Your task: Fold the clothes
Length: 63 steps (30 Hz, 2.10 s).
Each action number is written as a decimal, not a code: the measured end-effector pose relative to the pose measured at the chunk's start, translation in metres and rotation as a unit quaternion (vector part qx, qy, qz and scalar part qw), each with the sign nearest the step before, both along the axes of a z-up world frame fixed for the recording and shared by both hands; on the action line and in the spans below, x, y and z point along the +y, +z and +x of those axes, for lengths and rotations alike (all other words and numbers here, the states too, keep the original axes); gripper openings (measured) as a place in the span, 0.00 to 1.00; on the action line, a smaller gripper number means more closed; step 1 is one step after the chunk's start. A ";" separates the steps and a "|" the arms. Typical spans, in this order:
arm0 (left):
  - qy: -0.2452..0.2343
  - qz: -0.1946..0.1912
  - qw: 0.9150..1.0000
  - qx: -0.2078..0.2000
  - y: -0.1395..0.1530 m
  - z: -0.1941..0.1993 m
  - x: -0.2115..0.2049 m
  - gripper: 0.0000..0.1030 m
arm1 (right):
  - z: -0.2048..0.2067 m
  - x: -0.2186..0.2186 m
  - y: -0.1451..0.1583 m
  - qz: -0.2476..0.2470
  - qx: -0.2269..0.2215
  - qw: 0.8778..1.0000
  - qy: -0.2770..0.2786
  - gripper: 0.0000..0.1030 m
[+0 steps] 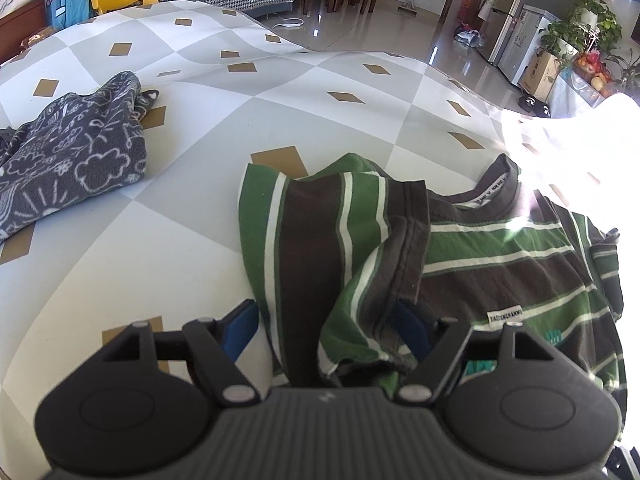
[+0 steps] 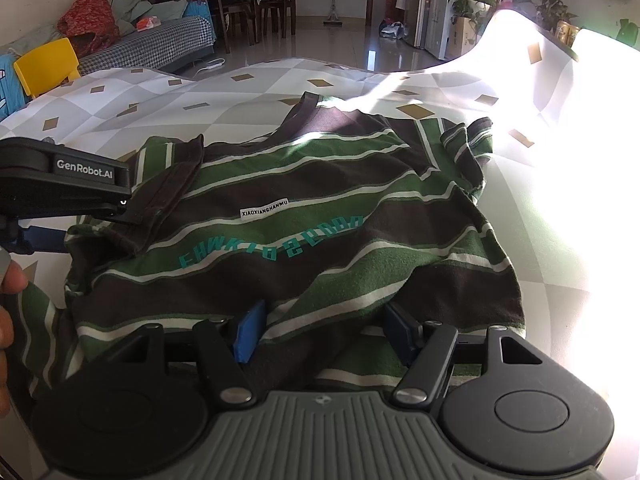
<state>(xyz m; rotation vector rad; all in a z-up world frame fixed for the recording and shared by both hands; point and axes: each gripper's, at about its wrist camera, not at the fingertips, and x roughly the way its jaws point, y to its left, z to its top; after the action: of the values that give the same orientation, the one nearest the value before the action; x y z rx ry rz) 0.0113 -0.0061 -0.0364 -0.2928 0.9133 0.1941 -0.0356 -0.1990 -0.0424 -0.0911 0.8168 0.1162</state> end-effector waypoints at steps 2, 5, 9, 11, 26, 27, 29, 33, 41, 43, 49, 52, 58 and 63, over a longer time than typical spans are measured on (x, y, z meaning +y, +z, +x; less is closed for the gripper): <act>-0.003 0.006 1.000 0.001 -0.002 0.002 -0.002 0.70 | 0.000 0.000 0.000 0.000 0.000 1.000 0.000 0.63; 0.002 0.014 1.000 -0.001 -0.003 0.003 -0.003 0.61 | 0.000 0.000 0.000 0.000 0.000 1.000 0.000 0.63; 0.008 0.005 1.000 -0.007 -0.002 0.003 0.002 0.33 | -0.001 0.001 0.000 0.000 -0.001 1.000 0.000 0.63; 0.014 -0.008 1.000 -0.009 -0.002 0.001 0.006 0.24 | -0.002 0.003 0.000 -0.001 -0.002 1.000 0.000 0.63; 0.102 0.022 0.994 -0.037 0.025 -0.018 0.047 0.08 | -0.002 0.000 0.001 0.001 -0.003 1.000 -0.003 0.63; 0.100 0.005 0.994 -0.037 0.024 -0.019 0.051 0.09 | -0.002 0.000 0.001 0.000 -0.003 1.000 -0.004 0.63; 0.092 -0.018 0.995 -0.036 0.023 -0.019 0.052 0.10 | -0.002 0.001 0.001 0.000 -0.004 1.000 -0.005 0.64; 0.061 -0.031 0.997 -0.037 0.022 -0.020 0.042 0.17 | -0.003 0.002 0.001 -0.001 -0.005 1.000 -0.006 0.64; -0.021 -0.009 0.999 -0.028 0.032 -0.032 0.020 0.37 | -0.002 0.002 0.000 -0.001 -0.005 1.000 -0.005 0.64; -0.039 0.012 0.999 -0.028 0.035 -0.037 0.015 0.42 | -0.002 0.002 0.000 -0.001 -0.004 1.000 -0.006 0.64; -0.082 0.046 0.996 -0.009 0.032 -0.044 0.005 0.45 | -0.001 0.004 0.000 -0.002 -0.006 1.000 -0.010 0.64; -0.085 0.058 0.995 -0.001 0.026 -0.042 0.004 0.46 | -0.002 0.004 0.000 -0.003 -0.007 1.000 -0.010 0.64; -0.070 0.063 0.996 0.002 0.014 -0.029 0.004 0.48 | -0.003 0.004 0.000 -0.003 -0.009 1.000 -0.010 0.64; -0.049 0.072 0.996 0.001 0.004 -0.020 0.001 0.47 | -0.003 0.004 0.000 -0.003 -0.009 1.000 -0.009 0.64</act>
<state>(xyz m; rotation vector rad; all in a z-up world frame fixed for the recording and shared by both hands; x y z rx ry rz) -0.0088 -0.0049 -0.0322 -0.1146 0.9091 0.1686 -0.0386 -0.1949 -0.0428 -0.0895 0.7993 0.0954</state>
